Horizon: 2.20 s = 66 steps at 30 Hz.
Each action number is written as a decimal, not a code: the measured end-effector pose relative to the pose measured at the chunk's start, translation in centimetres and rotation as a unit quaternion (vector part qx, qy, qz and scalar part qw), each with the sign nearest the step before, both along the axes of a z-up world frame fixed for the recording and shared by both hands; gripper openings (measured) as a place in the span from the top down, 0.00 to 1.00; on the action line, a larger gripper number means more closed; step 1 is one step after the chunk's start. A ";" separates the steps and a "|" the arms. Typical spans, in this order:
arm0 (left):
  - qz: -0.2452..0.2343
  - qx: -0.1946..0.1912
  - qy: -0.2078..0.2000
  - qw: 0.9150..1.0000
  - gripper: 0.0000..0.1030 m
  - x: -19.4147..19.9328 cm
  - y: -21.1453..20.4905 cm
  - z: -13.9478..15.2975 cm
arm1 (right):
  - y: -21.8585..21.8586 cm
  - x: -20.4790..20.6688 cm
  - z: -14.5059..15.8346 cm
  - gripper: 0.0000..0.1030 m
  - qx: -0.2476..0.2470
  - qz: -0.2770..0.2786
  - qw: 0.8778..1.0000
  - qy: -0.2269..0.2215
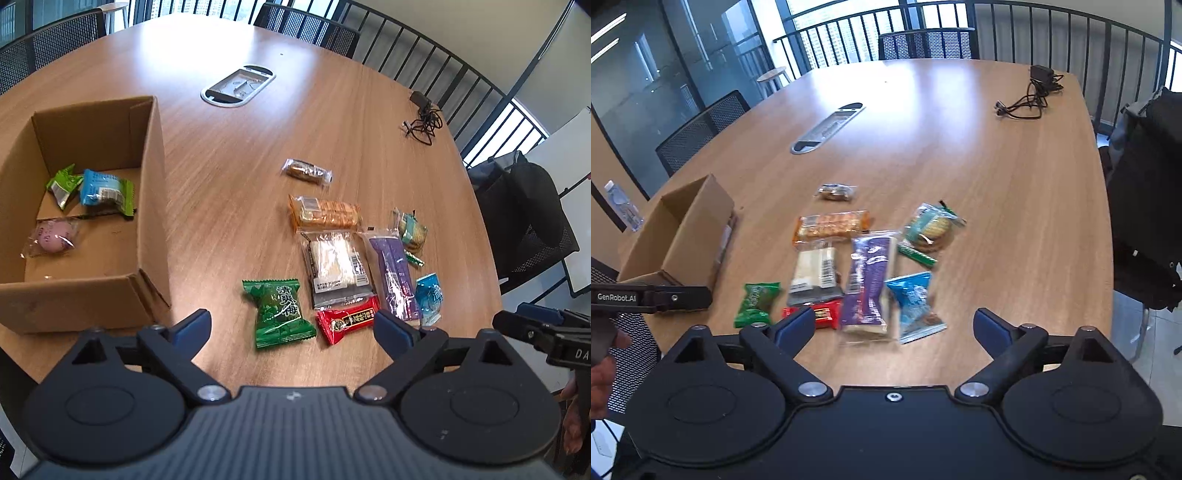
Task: Organize snacks
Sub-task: 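Withdraw both grippers from the box toward the remaining snacks, then grasp the green candy pack with the left gripper while the right gripper grasps the blue pack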
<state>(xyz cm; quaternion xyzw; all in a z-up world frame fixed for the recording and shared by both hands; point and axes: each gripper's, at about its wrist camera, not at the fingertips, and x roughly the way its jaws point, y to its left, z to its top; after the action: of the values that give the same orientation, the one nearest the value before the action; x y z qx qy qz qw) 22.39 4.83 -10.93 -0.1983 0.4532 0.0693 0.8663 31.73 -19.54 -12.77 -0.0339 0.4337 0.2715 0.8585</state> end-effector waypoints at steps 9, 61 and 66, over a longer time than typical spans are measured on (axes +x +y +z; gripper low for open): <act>-0.003 0.001 0.028 1.000 0.23 1.7 -0.7 -2.9 | 0.0 1.5 -2.1 0.21 -0.007 -0.010 1.000 0.009; 0.015 0.011 0.029 0.999 0.74 2.9 -1.7 -3.9 | 3.8 2.6 -3.3 1.00 -0.075 0.046 0.996 0.017; 0.018 0.009 0.027 0.999 0.74 2.5 -1.6 -3.6 | 3.1 3.0 -3.9 0.90 -0.073 0.012 0.997 0.024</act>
<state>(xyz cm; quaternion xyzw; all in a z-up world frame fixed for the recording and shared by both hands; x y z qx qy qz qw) 24.91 3.18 -14.55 -0.1970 0.4720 0.0941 0.8542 34.77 -16.43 -16.66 -0.0953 0.4729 0.2500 0.8395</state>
